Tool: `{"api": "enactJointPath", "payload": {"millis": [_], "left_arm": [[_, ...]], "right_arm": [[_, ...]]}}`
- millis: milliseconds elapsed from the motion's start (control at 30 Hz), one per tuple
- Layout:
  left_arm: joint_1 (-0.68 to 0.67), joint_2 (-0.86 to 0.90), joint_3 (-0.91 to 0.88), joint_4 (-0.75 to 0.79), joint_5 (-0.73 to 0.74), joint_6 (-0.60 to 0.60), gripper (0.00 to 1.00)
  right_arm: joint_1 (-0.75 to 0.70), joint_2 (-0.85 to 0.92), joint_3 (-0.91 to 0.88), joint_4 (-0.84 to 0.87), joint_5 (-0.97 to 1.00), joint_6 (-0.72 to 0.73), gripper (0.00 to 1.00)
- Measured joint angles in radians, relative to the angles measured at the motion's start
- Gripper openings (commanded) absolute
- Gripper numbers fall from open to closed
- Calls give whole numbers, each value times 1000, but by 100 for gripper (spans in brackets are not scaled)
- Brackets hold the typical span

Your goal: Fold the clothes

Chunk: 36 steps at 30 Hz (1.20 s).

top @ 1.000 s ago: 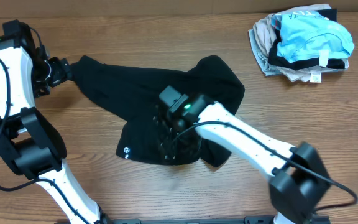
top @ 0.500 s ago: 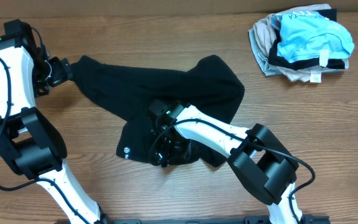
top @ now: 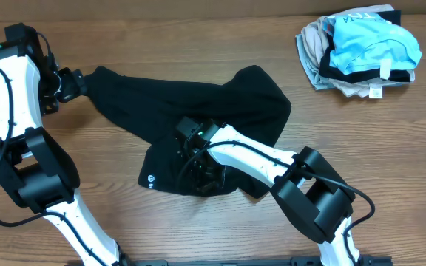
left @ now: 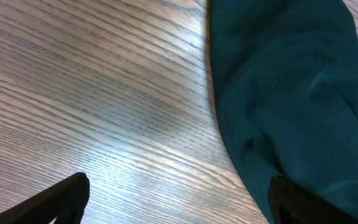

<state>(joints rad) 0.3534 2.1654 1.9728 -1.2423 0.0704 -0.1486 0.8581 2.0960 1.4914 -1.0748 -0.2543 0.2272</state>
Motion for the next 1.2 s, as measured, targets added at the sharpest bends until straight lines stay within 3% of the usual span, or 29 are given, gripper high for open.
{"api": "enactJointPath", "payload": {"millis": [267,467,800,933,1200], "left_arm": [[0,0,0,0,0,2,92],[0,0,0,-19,0,15,88],[-5,0,1,-105,-3,25,85],[-29,0,1,-116,-3,25,85],[-124,0,1,-115,-3,26,83]], "right_arm": [[-1,0,5,-27,39,58,4],[-31,-18,101,-208,61,74,4],[-237,-282,159,-447,78,89,4],[-357,-286,159,-372,88,64,4],[-581,-285,158,-7,74,-12,4]]}}
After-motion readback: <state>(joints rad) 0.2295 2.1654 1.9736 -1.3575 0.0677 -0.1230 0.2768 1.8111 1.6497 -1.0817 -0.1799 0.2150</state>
